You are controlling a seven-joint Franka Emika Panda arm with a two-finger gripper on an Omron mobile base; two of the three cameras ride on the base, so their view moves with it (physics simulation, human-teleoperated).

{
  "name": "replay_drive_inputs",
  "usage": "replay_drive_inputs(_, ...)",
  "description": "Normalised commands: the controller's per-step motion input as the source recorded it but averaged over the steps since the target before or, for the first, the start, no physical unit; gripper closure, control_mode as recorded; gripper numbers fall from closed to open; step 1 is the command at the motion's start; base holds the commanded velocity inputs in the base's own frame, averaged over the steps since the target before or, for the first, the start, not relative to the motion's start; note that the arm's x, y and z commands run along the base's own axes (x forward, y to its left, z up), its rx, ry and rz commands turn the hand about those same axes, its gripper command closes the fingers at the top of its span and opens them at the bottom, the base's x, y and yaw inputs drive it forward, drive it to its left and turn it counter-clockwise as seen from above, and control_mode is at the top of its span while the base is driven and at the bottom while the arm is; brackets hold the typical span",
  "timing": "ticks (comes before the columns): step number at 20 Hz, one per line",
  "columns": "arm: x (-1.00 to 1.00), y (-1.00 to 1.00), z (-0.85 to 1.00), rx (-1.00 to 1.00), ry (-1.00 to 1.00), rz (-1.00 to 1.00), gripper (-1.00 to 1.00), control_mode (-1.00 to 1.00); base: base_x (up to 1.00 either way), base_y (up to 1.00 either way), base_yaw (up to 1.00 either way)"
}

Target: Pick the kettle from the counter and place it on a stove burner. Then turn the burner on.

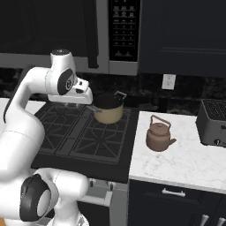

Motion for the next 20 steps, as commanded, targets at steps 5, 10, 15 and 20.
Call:
replay_drive_inputs(5,0.0,0.08,-0.06,-0.06,-0.05,-0.01,-1.0,-1.0,0.0,0.0,0.0)
replay_drive_inputs(10,-0.31,-0.37,0.01,0.02,-0.01,0.0,-1.0,-1.0,0.0,0.0,0.0)
replay_drive_inputs(15,-0.77,-1.0,0.09,0.05,-0.08,0.04,-1.0,-1.0,0.0,0.0,0.0)
replay_drive_inputs(20,-0.46,-1.0,0.12,0.0,-0.07,0.04,-1.0,-1.0,0.0,0.0,0.0)
